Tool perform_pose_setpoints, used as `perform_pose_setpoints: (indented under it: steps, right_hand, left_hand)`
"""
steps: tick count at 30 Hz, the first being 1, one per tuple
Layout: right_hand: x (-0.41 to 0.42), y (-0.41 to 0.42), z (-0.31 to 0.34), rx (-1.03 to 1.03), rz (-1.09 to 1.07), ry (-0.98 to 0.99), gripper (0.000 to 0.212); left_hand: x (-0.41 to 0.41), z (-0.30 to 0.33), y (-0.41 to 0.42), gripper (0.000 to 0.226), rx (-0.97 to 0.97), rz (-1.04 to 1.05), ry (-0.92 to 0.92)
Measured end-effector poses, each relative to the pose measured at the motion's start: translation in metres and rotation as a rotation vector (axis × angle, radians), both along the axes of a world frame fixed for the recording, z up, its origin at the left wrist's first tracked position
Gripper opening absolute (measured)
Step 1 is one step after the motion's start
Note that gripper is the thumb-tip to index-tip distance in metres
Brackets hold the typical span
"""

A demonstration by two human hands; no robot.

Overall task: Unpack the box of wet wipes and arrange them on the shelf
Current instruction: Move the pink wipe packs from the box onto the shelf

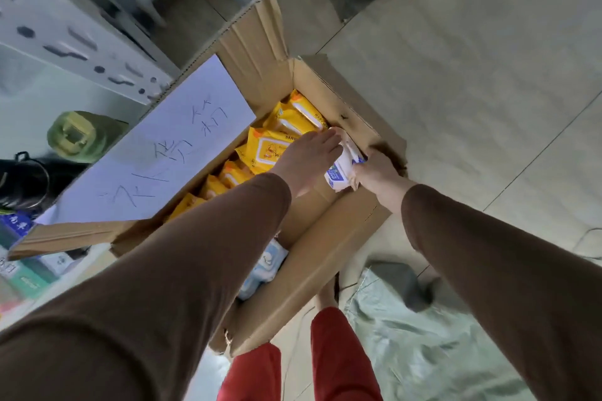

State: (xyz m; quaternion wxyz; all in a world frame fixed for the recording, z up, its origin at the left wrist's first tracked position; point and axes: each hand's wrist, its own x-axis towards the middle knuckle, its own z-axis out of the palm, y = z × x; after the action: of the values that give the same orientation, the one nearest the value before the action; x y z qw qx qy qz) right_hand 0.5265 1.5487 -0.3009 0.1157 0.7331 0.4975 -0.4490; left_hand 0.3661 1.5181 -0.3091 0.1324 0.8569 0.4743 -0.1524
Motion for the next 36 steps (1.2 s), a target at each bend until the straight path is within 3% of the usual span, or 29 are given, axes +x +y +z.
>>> perform_pose_setpoints:
  steps: [4,9,13,21,25,27,30,33,36]
  right_hand:
    - [0.006,0.01,-0.041,-0.057,-0.022,0.015,0.017]
    - [0.012,0.016,-0.061,-0.063,0.067,0.066,0.033]
    - [0.01,0.018,-0.069,-0.072,0.077,-0.038,0.027]
    - [-0.012,0.006,-0.097,0.021,0.341,-0.254,0.05]
    - [-0.018,-0.003,-0.104,0.09,0.367,-0.294,0.037]
    - [-0.02,-0.003,-0.097,0.036,0.324,-0.252,0.031]
    - [-0.022,-0.013,-0.072,0.013,0.149,-0.131,0.04]
    - [-0.034,-0.039,-0.008,0.041,-0.09,0.145,0.033]
    - [-0.05,-0.076,0.067,0.054,0.017,0.268,0.024]
  left_hand:
    - [0.017,-0.053,0.021,0.057,0.023,-0.157,0.101]
    - [0.036,-0.081,0.027,0.035,0.122,-0.268,0.163]
    - [0.036,-0.081,0.005,0.023,0.053,-0.261,0.297]
    - [-0.01,-0.048,-0.08,0.02,-0.233,0.244,0.162]
    - [-0.034,-0.027,-0.113,0.022,-0.312,0.46,0.11]
    - [-0.047,-0.014,-0.129,0.021,-0.309,0.545,0.1]
    - [-0.068,0.016,-0.15,0.023,-0.291,0.705,0.053]
    - [-0.096,0.064,-0.173,0.028,-0.239,0.874,-0.014]
    - [-0.128,0.128,-0.206,0.037,-0.225,1.009,-0.091]
